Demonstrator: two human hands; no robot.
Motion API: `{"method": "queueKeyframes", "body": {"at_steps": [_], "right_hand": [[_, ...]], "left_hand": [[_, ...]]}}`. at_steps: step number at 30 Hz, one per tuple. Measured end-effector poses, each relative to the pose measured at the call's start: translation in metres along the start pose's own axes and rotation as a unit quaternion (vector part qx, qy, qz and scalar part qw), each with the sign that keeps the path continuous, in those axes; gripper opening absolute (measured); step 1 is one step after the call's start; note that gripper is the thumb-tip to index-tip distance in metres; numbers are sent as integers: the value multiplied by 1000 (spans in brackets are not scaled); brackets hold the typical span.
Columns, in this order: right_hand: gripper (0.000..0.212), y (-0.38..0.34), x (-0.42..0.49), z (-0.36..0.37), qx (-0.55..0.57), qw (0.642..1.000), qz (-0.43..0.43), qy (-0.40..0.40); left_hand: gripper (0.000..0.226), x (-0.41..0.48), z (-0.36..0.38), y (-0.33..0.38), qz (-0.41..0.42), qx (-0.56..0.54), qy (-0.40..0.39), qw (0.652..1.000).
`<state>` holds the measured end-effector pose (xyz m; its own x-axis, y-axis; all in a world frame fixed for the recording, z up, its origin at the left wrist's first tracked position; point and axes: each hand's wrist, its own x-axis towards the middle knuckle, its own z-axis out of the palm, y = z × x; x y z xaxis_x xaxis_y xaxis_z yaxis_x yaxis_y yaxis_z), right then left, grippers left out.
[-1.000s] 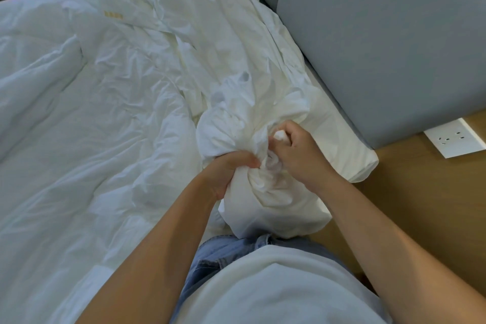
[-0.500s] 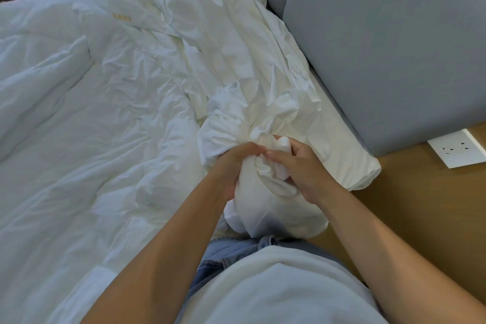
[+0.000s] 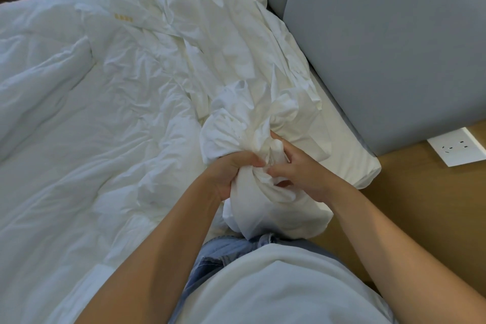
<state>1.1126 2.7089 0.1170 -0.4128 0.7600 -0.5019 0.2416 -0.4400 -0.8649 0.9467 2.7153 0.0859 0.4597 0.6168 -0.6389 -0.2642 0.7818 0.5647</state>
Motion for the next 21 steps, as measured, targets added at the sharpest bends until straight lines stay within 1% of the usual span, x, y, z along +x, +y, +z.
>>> {"method": "queueKeyframes", "body": {"at_steps": [2,4,5,6,8,10,11,13,14,15,17,19,21], "right_hand": [[70,0,1,1,-41,999,3,-6],[68,-2,1,1,-49,999,-1,-13],[68,-2,1,0,-47,999,-3,-15],[67,-1,1,-1,-42,999,-3,-14],[58,1,0,-3,-17,1000,-1,-5],[44,6,0,-6,38,999,9,-3],[38,6,-1,-7,94,995,19,0],[27,7,-1,-9,204,978,33,36],[26,7,-1,-9,228,971,38,68],[26,7,0,-9,217,970,41,102],[23,6,3,-7,141,976,51,155],[21,3,5,-4,77,976,73,189],[20,3,5,-4,-21,973,93,208]], "left_hand": [[34,1,2,1,-4,3,-11,1000],[20,2,4,2,-5,7,-19,1000],[18,2,4,2,-6,11,-20,1000],[22,1,4,3,-6,14,-17,1000],[38,0,2,2,-3,8,-1,1000],[45,-2,-2,0,6,-10,19,1000],[47,-3,-4,0,13,-17,31,999],[50,-4,-6,0,23,-21,55,998],[50,-3,-7,1,25,-20,62,998],[50,-3,-8,2,26,-19,66,997],[54,-3,-6,3,29,-17,67,997],[58,-3,-3,3,32,-25,65,997],[53,-4,-2,3,34,-30,63,997]]}}
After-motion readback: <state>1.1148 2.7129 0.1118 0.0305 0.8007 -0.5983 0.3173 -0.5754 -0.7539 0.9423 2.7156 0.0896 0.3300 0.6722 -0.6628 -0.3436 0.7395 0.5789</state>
